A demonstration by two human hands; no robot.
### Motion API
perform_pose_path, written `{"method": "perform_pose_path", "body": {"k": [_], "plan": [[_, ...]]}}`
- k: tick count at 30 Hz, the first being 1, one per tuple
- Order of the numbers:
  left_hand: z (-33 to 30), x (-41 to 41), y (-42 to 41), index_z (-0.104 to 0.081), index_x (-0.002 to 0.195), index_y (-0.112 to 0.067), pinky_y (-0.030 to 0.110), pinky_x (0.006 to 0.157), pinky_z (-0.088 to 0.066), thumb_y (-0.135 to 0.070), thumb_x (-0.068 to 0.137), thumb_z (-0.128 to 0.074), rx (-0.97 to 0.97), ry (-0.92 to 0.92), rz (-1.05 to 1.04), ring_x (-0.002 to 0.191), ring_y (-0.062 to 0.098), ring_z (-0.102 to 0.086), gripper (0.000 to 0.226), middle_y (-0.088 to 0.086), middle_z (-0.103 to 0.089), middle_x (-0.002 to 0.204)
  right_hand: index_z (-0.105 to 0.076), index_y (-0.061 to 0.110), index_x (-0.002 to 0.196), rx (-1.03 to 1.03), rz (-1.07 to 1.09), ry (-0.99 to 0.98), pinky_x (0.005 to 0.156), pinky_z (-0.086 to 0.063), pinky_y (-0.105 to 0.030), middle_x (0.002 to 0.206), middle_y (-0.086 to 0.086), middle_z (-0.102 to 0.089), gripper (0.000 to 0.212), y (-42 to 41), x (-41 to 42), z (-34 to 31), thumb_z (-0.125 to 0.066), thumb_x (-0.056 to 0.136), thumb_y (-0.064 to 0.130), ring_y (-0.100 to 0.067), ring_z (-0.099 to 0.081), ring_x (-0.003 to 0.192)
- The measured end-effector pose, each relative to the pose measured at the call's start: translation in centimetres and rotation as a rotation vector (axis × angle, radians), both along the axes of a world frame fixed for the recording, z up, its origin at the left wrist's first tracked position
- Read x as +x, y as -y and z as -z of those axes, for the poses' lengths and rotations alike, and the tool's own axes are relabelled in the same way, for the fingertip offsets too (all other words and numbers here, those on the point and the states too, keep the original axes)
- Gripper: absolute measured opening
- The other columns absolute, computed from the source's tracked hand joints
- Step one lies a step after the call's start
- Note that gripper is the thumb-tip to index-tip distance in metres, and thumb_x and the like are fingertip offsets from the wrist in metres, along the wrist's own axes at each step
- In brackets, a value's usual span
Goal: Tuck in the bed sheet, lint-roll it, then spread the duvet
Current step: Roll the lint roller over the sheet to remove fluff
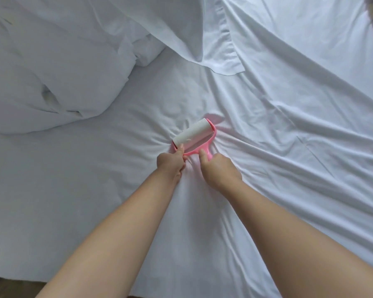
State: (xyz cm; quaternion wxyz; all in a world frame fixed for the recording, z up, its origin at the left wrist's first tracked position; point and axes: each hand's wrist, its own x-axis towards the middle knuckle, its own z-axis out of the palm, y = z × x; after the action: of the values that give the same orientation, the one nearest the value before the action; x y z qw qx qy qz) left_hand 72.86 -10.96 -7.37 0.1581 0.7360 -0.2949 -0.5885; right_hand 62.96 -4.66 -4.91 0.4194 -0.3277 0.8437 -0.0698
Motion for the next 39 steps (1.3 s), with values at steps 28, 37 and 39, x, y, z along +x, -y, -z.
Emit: {"method": "perform_pose_path", "body": {"k": [28,37,39], "plan": [[2.2,1.0,13.8,-0.063,0.108,0.002,0.030,0.068,-0.053,-0.040,0.090,-0.062,-0.087,0.042,-0.133,0.085,0.028,-0.069,0.046,0.011,-0.070,0.096,-0.053,0.007,0.122,-0.079,-0.021,-0.023,0.077,-0.039,-0.033,0.121,-0.013,-0.057,0.061,13.8,1.7,1.0,-0.026,0.098,0.056,-0.031,-0.056,0.105],[2.1,0.9,12.2,-0.064,0.107,0.002,0.029,0.065,-0.049,-0.042,0.089,-0.062,-0.114,0.074,-0.127,0.083,0.030,-0.067,0.048,0.011,-0.070,0.096,-0.053,0.006,0.121,-0.101,-0.041,-0.024,0.079,-0.038,-0.033,0.121,-0.014,-0.057,0.062,12.5,1.6,1.1,-0.025,0.098,0.056,-0.031,-0.056,0.108],[2.0,0.7,10.8,-0.065,0.107,0.003,0.033,0.072,-0.053,-0.042,0.089,-0.063,-0.114,0.079,-0.130,0.096,0.033,-0.068,0.048,0.013,-0.070,0.100,-0.054,0.005,0.121,-0.106,-0.037,-0.006,0.082,-0.041,-0.033,0.121,-0.014,-0.057,0.063,11.1,1.5,0.9,-0.025,0.098,0.056,-0.031,-0.056,0.108]]}}
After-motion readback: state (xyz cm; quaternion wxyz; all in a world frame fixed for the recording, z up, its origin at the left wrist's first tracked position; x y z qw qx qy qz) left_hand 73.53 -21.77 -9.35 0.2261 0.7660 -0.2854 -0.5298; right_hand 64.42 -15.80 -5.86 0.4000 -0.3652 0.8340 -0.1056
